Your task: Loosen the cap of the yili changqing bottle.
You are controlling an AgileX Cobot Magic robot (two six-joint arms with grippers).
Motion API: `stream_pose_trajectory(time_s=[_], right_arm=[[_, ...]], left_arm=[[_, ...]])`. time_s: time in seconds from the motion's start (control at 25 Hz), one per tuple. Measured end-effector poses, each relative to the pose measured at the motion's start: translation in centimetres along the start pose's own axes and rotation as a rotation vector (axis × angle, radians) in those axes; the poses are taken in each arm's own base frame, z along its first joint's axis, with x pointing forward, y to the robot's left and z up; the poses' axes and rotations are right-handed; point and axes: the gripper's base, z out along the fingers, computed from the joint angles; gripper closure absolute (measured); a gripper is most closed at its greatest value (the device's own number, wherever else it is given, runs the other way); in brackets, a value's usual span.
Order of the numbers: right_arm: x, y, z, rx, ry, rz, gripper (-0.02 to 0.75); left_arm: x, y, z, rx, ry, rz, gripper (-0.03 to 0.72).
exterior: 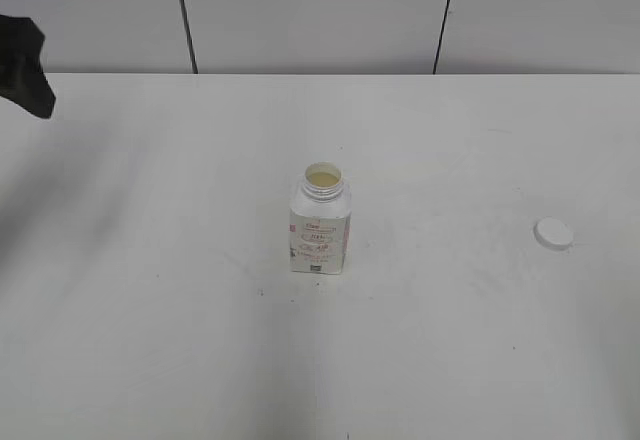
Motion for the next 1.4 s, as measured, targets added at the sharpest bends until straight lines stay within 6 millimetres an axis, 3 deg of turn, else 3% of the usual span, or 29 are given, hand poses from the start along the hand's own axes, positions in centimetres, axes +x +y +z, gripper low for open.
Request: stream_pose_trajectory(time_s=[0.2,0.32,0.48,0.76,0.96,1.4], right_arm=[[0.0,0.0,0.0,0.000,0.000,0.000,0.192],[0.0,0.0,0.0,0.000,0.000,0.000,0.192],[0.0,0.0,0.0,0.000,0.000,0.000,0.192],[0.0,0.0,0.0,0.000,0.000,0.000,0.192],[0.0,0.0,0.0,0.000,0.000,0.000,0.192],[0.0,0.0,0.0,0.000,-0.001,0.000,0.192]], left_arm=[[1.0,0.1,-4.2,0.035,-0.108,-0.006,0.101],[2.8,0.3,-6.1,0.049,-0.161,-0.004,0.101],[6.3,0.7,-7.0,0.052,-0.182,-0.003,0.101],[14.4,1.6,-8.8,0.072,-0.286,-0.008,0.101],[19.5,2.2,-8.8,0.075,-0.370,-0.001,0.101],[26.1,3.9,-10.1,-0.017,-0.605,0.028,0.101]])
